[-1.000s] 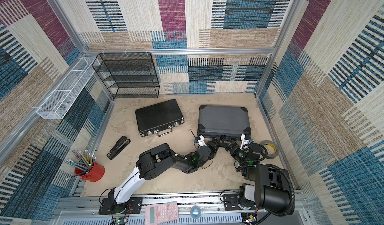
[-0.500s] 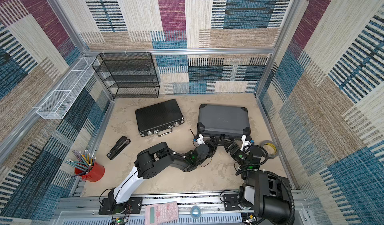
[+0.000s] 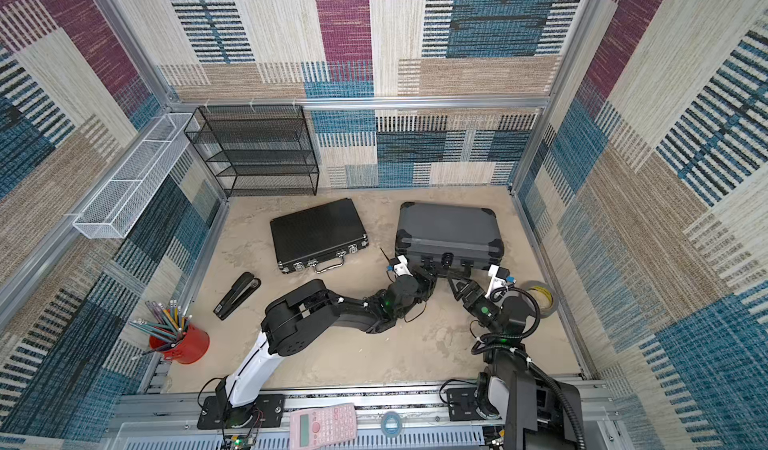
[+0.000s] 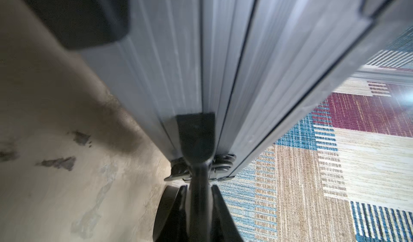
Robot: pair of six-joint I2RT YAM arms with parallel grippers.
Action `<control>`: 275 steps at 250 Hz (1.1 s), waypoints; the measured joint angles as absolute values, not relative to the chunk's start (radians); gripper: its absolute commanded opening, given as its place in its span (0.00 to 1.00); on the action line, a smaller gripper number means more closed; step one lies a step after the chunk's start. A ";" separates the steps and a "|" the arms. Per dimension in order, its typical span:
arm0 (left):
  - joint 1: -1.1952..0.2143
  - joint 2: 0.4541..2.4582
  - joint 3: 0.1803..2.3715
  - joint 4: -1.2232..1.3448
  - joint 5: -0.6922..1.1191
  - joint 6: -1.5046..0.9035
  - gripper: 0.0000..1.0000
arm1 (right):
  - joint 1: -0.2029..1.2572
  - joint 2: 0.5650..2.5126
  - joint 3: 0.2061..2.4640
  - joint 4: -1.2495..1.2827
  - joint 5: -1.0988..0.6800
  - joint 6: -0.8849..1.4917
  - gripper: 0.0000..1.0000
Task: Open the poker set cases
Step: Pick up the poker set case from the center of the board, then open the fastener on the poker set case.
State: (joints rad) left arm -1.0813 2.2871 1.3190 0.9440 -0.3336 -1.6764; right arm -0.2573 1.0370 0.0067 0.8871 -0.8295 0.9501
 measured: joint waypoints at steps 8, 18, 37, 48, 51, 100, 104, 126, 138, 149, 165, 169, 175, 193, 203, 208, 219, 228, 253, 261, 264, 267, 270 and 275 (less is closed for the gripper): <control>-1.080 2.282 1.319 0.939 -0.333 -1.676 0.00 | -0.257 1.048 0.009 0.898 -0.831 0.957 0.99; -1.079 2.277 1.319 0.937 -0.333 -1.676 0.00 | -0.257 1.069 0.013 0.915 -0.838 0.968 0.99; -1.079 2.274 1.320 0.931 -0.332 -1.677 0.00 | -0.257 1.112 0.018 0.960 -0.852 0.992 0.99; -1.079 2.274 1.322 0.927 -0.331 -1.679 0.00 | -0.257 1.135 0.019 0.987 -0.858 1.001 0.99; -1.079 2.274 1.323 0.927 -0.331 -1.679 0.00 | -0.257 1.142 0.020 0.995 -0.860 1.006 0.99; -1.076 2.268 1.332 0.923 -0.324 -1.680 0.00 | -0.257 1.193 0.047 1.065 -0.871 1.031 0.99; -1.076 2.267 1.332 0.922 -0.324 -1.681 0.00 | -0.257 1.198 0.051 1.069 -0.871 1.031 0.99; -1.076 2.265 1.332 0.913 -0.321 -1.684 0.00 | -0.257 1.219 0.064 1.084 -0.872 1.031 0.99; -1.076 2.264 1.334 0.912 -0.321 -1.684 0.00 | -0.257 1.232 0.068 1.091 -0.872 1.032 0.99; -1.076 2.264 1.337 0.910 -0.316 -1.685 0.00 | -0.257 1.245 0.072 1.100 -0.873 1.036 0.99; -1.076 2.262 1.341 0.909 -0.313 -1.689 0.00 | -0.257 1.265 0.078 1.112 -0.876 1.039 0.99; -1.076 2.262 1.343 0.909 -0.312 -1.690 0.00 | -0.257 1.269 0.079 1.115 -0.876 1.039 0.99; -1.076 2.262 1.345 0.909 -0.311 -1.691 0.00 | -0.257 1.275 0.080 1.121 -0.879 1.043 0.99; -1.076 2.262 1.351 0.908 -0.309 -1.691 0.00 | -0.257 1.290 0.081 1.132 -0.881 1.046 0.99; -1.076 2.262 1.356 0.907 -0.307 -1.691 0.00 | -0.257 1.296 0.081 1.134 -0.882 1.046 0.99; -1.076 2.262 1.358 0.906 -0.307 -1.691 0.00 | -0.257 1.298 0.081 1.135 -0.882 1.046 0.99; -1.076 2.262 1.363 0.904 -0.306 -1.691 0.00 | -0.257 1.304 0.082 1.139 -0.883 1.047 0.99; -1.076 2.262 1.365 0.903 -0.305 -1.692 0.00 | -0.255 1.308 0.085 1.139 -0.883 1.049 0.99; -1.076 2.263 1.367 0.902 -0.299 -1.699 0.00 | -0.249 1.325 0.100 1.145 -0.882 1.049 0.99; -1.076 2.263 1.367 0.902 -0.296 -1.699 0.00 | -0.247 1.334 0.105 1.152 -0.883 1.049 0.99; -1.076 2.263 1.367 0.901 -0.294 -1.700 0.00 | -0.245 1.338 0.106 1.156 -0.883 1.049 0.99; -1.076 2.263 1.367 0.901 -0.292 -1.702 0.00 | -0.244 1.342 0.108 1.158 -0.882 1.049 0.99; -1.076 2.263 1.367 0.901 -0.291 -1.702 0.00 | -0.243 1.346 0.110 1.160 -0.882 1.049 0.99; -1.076 2.263 1.367 0.901 -0.289 -1.702 0.00 | -0.242 1.353 0.112 1.164 -0.882 1.049 0.99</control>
State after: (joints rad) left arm -1.0756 2.2627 1.3670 0.9009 -0.2890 -1.7020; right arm -0.2424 1.3529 0.1120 1.1637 -0.8822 1.0489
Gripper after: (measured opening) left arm 0.197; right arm 0.993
